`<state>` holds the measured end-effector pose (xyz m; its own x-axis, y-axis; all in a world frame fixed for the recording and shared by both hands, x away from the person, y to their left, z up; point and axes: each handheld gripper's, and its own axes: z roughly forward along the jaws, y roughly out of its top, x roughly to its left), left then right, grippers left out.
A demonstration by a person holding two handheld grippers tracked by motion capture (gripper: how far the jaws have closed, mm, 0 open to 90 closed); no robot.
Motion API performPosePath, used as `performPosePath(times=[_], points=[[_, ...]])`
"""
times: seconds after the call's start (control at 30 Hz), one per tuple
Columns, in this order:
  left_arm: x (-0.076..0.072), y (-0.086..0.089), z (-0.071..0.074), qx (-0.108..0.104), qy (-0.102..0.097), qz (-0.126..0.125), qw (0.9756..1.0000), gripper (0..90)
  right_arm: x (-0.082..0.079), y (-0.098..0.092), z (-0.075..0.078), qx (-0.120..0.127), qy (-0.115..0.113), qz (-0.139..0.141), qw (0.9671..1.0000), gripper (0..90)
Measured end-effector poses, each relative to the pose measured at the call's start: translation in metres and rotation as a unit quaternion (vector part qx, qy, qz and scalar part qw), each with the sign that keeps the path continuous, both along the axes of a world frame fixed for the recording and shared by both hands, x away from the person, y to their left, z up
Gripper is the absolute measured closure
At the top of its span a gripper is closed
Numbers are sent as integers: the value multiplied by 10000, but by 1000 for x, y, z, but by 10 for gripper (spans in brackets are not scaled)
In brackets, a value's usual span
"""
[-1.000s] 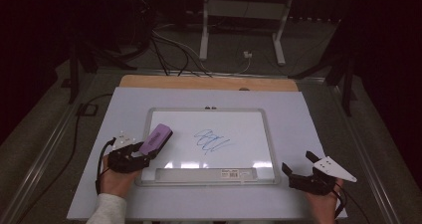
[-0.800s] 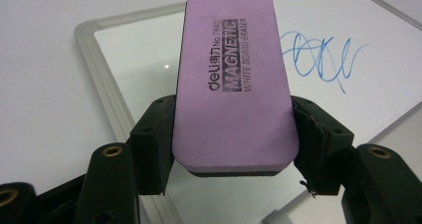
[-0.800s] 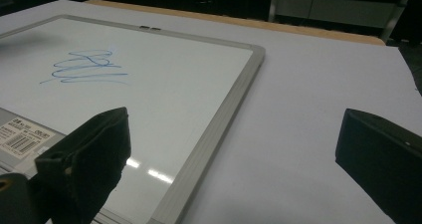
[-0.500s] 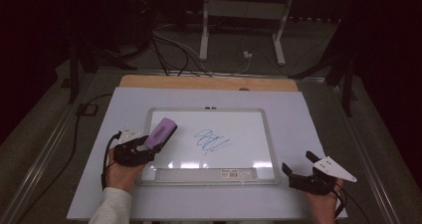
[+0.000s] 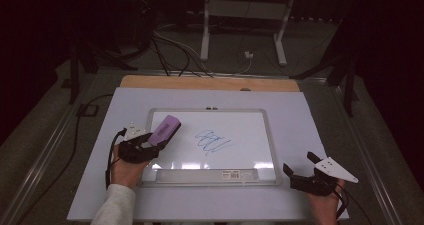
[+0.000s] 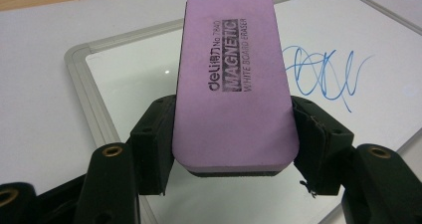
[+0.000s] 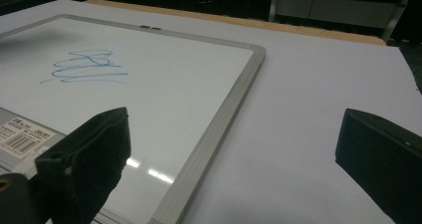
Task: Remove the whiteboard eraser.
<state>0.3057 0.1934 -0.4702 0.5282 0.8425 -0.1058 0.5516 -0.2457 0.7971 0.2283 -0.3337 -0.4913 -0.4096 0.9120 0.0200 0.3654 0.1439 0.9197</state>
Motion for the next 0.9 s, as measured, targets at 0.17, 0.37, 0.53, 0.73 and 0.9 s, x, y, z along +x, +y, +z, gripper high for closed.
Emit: performPosePath(times=[0.17,0.37,0.53,0.73,0.9], points=[[4,-4,-1,47,-7,-42,10000,412,0,0,0,-4,7,2,10000,12],[7,-11,-1,115,-22,-106,9999,412,0,0,0,-13,15,14,10000,12],[11,-16,-4,154,0,-160,9998,412,0,1,-1,-29,17,25,10000,12],[14,-24,-9,240,48,-257,9994,411,1,1,-1,-35,24,31,10000,12],[16,-30,-11,264,78,-329,9991,411,1,1,-1,-38,25,37,10000,12]])
